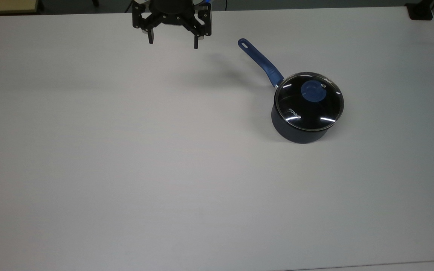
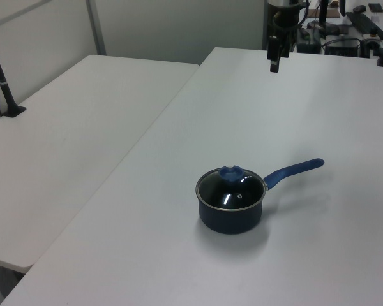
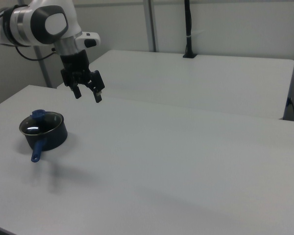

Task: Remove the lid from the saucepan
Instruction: 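Move the gripper over the saucepan toward the blue lid knob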

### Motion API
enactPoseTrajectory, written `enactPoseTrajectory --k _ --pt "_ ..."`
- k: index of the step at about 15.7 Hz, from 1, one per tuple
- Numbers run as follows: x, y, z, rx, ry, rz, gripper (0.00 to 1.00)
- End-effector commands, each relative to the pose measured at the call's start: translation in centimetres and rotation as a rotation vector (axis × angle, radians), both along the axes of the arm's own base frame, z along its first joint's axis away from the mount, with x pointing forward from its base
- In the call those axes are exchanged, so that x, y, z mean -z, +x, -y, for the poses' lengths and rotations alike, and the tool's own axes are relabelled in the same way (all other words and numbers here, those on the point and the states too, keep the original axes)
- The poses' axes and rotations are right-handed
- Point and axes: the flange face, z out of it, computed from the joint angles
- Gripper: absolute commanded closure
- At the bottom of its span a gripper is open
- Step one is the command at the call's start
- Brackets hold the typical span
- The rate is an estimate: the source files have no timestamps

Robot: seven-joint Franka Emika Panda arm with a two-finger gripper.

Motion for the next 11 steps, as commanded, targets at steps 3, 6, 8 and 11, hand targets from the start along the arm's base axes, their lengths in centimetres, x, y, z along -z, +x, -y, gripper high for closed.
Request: enactPoseTrajectory --k 3,6,8,11 --pt "-0.3 -0.4 -0.1 0.01 0.016 -0.009 0.0" --pt "-0.1 -0.2 -0.4 0.005 0.016 -0.011 0.0" --pt "0.0 -0.2 -0.9 -0.004 0.017 -0.012 0.0" --pt "0.3 -0.1 -1.6 -0.017 0.019 -0.014 0.0"
